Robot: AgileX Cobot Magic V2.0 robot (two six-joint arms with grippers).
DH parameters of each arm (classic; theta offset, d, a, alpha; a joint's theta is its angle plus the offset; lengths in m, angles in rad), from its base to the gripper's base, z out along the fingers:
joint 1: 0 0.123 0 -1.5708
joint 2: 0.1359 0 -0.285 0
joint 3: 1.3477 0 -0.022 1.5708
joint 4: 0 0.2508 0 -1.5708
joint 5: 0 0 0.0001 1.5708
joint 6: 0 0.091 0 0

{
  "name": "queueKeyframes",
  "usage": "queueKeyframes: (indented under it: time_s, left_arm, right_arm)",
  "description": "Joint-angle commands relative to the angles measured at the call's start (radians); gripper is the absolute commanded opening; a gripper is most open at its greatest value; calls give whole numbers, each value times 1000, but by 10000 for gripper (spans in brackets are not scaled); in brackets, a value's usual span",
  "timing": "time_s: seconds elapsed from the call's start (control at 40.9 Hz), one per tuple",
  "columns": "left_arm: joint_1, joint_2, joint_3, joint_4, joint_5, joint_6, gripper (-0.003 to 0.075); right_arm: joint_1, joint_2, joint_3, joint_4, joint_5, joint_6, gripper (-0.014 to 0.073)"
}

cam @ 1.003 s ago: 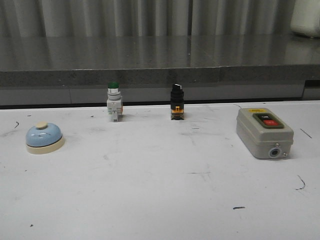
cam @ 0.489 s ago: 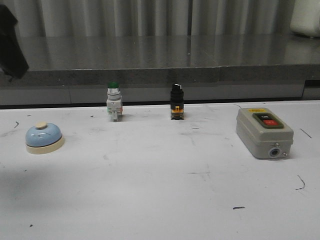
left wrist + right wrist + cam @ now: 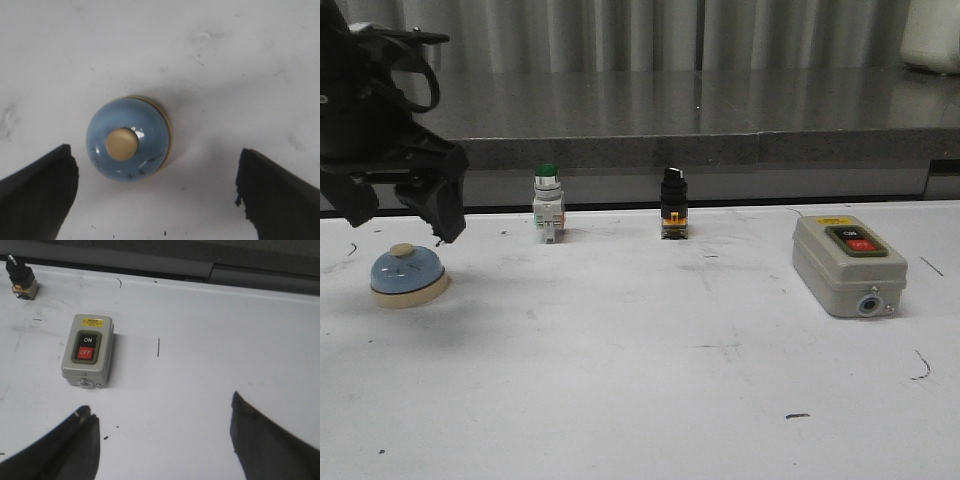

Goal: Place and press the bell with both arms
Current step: 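Lower the left gripper over the blue bell and close on it, then lift the bell with the left gripper and carry it toward table center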

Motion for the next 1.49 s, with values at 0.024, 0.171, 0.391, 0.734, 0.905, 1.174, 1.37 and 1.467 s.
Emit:
queueKeyframes:
  time_s: [0.024, 0.171, 0.391, 0.734, 0.905, 1.174, 1.37, 1.467]
  left_arm:
    - [29, 24, -67, -3, -33, -8, 621]
    - [40, 88, -98, -7, -37, -8, 621]
    - [42, 136, -105, -28, -37, -8, 620]
    - [42, 143, -110, -67, -28, -8, 370]
    - [22, 132, -144, -67, 22, -8, 370]
    - [-114, 96, -257, -67, 123, 0, 370]
    - [-259, 111, -325, -64, 123, 13, 370]
    - [-319, 133, -340, -64, 121, 18, 370]
  right_arm:
    - [0, 5, -34, -8, -62, -10, 561]
    - [0, 5, -34, -8, -62, -10, 561]
    - [0, 5, -34, -8, -62, -10, 561]
    - [0, 5, -34, -8, -63, -10, 561]
    - [0, 5, -34, -8, -62, -10, 561]
    - [0, 5, -34, -8, -63, -10, 561]
    - [0, 5, -34, -8, -62, -10, 561]
    - [0, 5, -34, -8, -62, -10, 561]
